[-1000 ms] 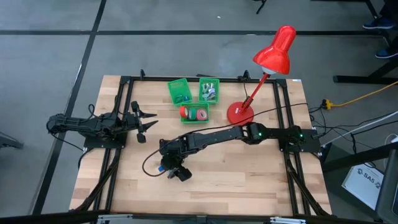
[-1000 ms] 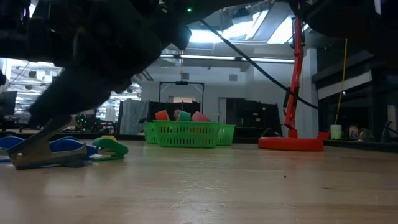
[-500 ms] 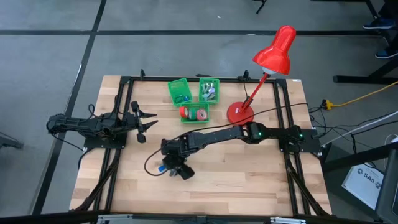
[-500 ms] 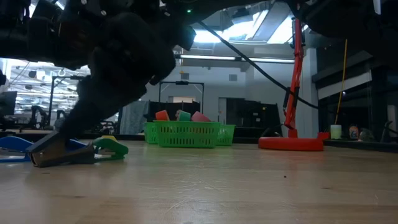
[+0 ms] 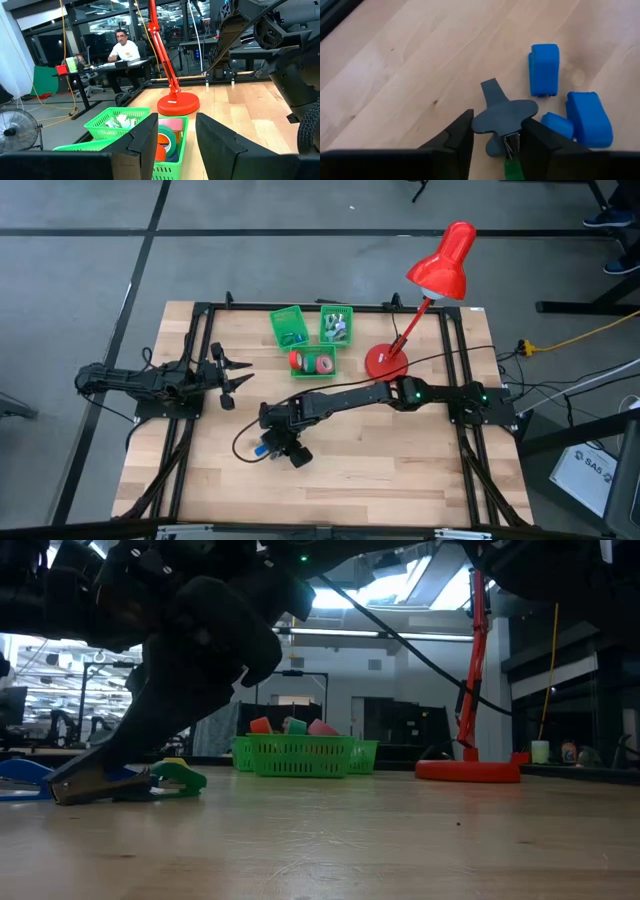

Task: Pick and place Stapler, Stapler remover, tape
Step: Put the black staple remover into the right green bin

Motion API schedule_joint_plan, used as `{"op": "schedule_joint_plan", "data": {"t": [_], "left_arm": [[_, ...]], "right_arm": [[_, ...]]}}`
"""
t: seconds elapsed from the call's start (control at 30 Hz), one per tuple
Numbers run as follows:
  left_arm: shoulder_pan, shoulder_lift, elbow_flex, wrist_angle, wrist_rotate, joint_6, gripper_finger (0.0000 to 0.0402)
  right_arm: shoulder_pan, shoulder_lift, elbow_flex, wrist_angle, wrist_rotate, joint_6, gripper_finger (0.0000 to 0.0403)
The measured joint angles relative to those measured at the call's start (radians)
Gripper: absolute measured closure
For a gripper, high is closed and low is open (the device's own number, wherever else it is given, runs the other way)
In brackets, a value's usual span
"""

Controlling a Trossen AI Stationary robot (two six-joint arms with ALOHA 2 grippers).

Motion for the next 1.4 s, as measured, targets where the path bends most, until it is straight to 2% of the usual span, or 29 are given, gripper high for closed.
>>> {"op": "schedule_joint_plan", "data": {"t": [0.17, 0.4, 0.77, 0.97, 1.2, 1.4], "left_arm": [[0.000, 0.000, 0.000, 0.000, 0.000, 0.000, 0.0274], [0.000, 0.000, 0.000, 0.000, 0.000, 0.000, 0.0274], [0.000, 0.000, 0.000, 0.000, 0.000, 0.000, 0.0274], [0.000, 0.000, 0.000, 0.000, 0.000, 0.000, 0.0274], [0.000, 0.000, 0.000, 0.000, 0.000, 0.000, 0.0274], [0.000, 0.000, 0.000, 0.000, 0.000, 0.000, 0.0274]], "right_arm": [[0.000, 0.000, 0.000, 0.001, 0.008, 0.005, 0.0285], [-0.013, 0.000, 0.002, 0.007, 0.007, 0.109, 0.0284], [-0.067, -0.022, 0.006, -0.017, -0.074, 0.192, 0.0286], [-0.087, -0.096, 0.007, -0.102, -0.067, 0.185, 0.0287], [-0.115, -0.198, 0.007, -0.200, 0.008, 0.161, 0.0285], [-0.160, -0.266, 0.007, -0.224, 0.016, 0.158, 0.0284]]}}
